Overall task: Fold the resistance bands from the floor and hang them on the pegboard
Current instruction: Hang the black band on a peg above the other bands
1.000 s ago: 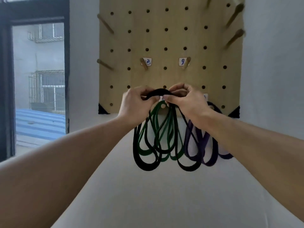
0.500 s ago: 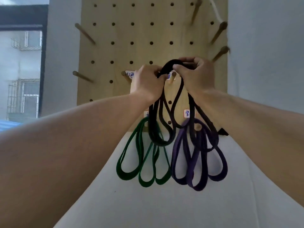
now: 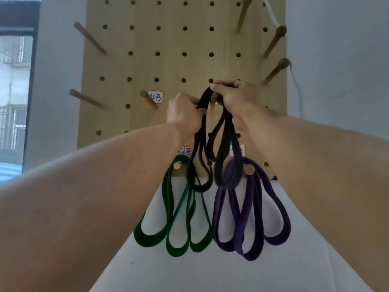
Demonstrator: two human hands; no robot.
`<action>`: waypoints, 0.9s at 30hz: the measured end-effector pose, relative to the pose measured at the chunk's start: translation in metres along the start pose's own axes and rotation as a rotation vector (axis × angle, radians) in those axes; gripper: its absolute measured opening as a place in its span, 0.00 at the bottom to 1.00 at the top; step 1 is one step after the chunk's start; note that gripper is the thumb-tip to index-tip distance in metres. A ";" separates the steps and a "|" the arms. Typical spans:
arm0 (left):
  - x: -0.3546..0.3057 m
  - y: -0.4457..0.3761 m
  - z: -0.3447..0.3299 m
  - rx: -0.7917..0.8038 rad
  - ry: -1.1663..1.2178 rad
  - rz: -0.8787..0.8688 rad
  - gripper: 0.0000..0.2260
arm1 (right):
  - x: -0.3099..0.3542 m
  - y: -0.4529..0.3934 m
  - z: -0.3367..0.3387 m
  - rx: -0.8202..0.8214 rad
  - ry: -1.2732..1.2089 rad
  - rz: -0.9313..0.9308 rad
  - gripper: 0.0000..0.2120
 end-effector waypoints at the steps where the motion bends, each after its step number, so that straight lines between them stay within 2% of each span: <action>1: 0.001 0.000 -0.001 -0.006 0.010 -0.010 0.10 | -0.004 -0.002 0.001 -0.005 -0.019 -0.035 0.05; 5: 0.007 -0.003 -0.007 0.017 0.041 -0.043 0.15 | -0.015 -0.004 0.005 0.013 -0.031 -0.064 0.07; 12: 0.022 -0.004 -0.020 0.002 0.029 -0.019 0.11 | -0.041 -0.006 0.008 -0.116 -0.123 -0.088 0.06; 16: 0.024 0.000 -0.027 -0.011 -0.091 -0.020 0.12 | -0.048 -0.007 0.010 -0.164 -0.082 -0.107 0.05; 21: 0.019 0.003 -0.032 0.042 -0.314 -0.137 0.17 | -0.037 -0.017 0.006 -0.222 0.112 -0.080 0.12; 23: 0.022 0.006 -0.036 0.072 -0.348 -0.180 0.19 | -0.035 -0.020 0.005 -0.213 0.194 -0.055 0.09; 25: 0.031 0.007 -0.035 0.074 -0.366 -0.183 0.21 | -0.036 -0.018 0.006 -0.165 0.222 -0.019 0.00; 27: 0.041 0.006 -0.033 0.063 -0.272 -0.158 0.19 | -0.036 -0.013 0.009 -0.058 0.269 0.025 0.08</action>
Point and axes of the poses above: each hand's wrist, its own y-axis away from the middle knuckle, its own z-axis out of the back of the hand, x = y × z, the point moved 7 cm from there along -y, towards the middle knuckle, and after that the axes turned 9 degrees about -y, right-handed, at the moved point
